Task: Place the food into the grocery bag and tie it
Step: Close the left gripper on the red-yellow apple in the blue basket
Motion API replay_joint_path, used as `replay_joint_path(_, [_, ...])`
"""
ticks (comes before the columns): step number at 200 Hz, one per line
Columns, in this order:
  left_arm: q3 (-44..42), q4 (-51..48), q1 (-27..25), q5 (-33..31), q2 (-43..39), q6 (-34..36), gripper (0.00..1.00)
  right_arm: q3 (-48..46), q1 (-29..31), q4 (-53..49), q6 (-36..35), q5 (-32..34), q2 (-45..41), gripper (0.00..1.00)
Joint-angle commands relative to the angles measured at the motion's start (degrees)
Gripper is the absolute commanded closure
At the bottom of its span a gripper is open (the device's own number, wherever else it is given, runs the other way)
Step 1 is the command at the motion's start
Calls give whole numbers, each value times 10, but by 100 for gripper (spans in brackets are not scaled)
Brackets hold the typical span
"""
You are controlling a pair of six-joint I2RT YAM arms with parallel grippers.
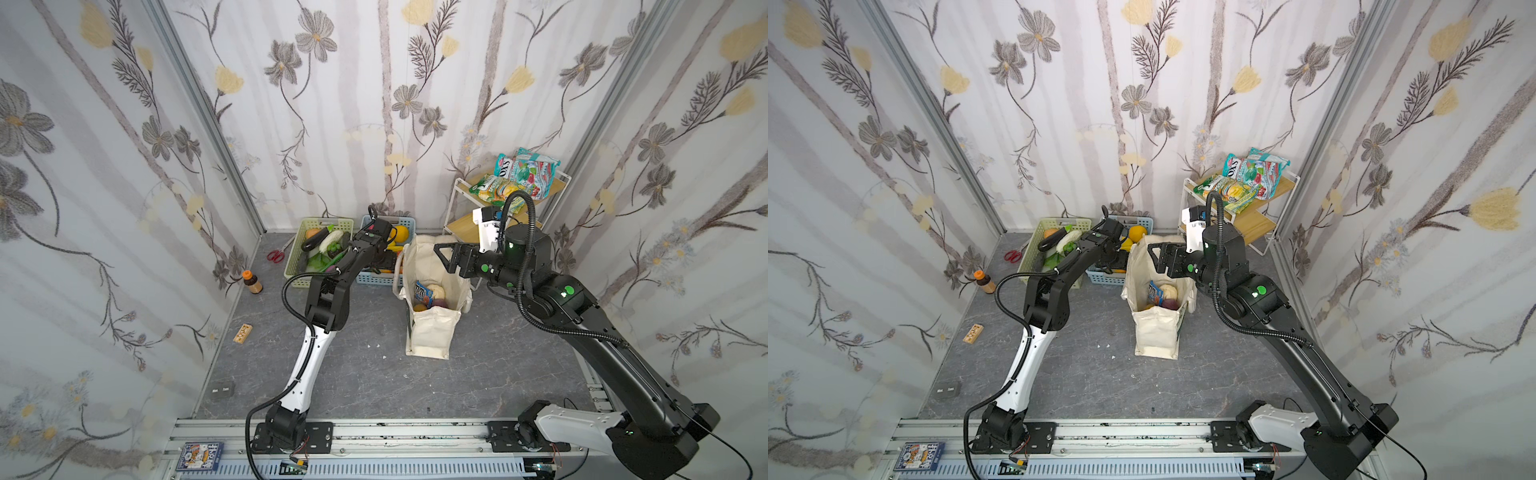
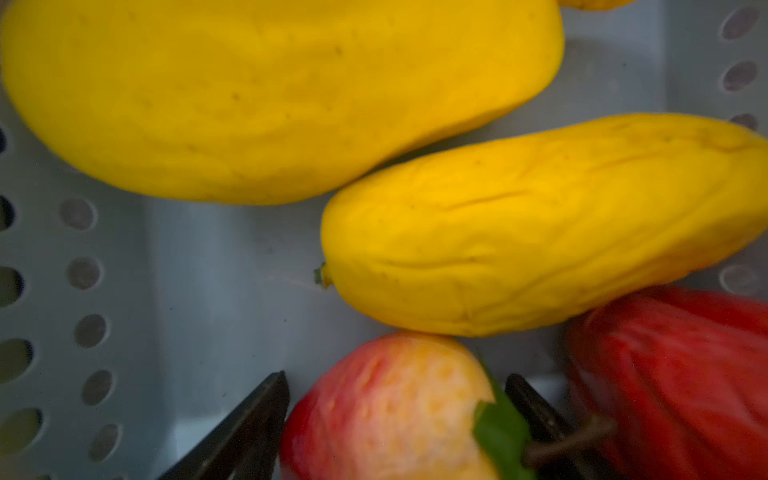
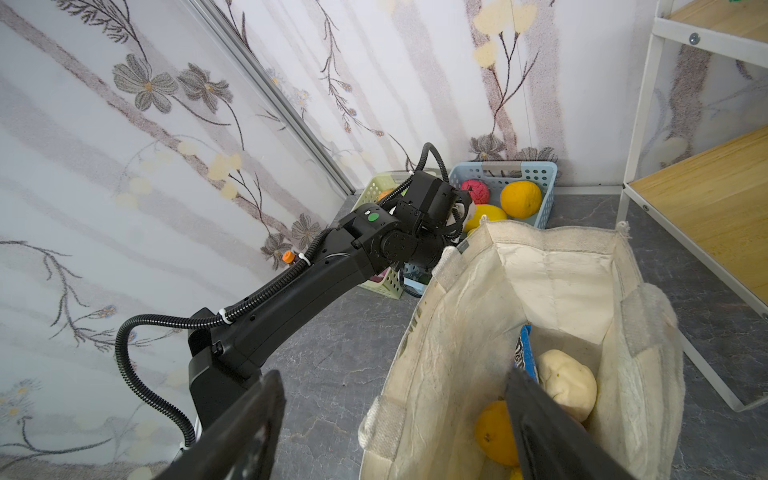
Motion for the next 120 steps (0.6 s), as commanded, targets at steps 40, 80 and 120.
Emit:
replay_joint_path(40, [-7, -1, -1, 2, -28, 17, 31, 1, 0, 14, -3, 14, 3, 17])
replay_joint_path(80, [-8, -2, -1, -2, -55, 10, 30, 2, 1, 19, -4, 12, 6, 17])
replay_joint_path(120, [-8, -6, 0, -8, -70, 8, 30, 3, 0, 22, -7, 15, 6, 17])
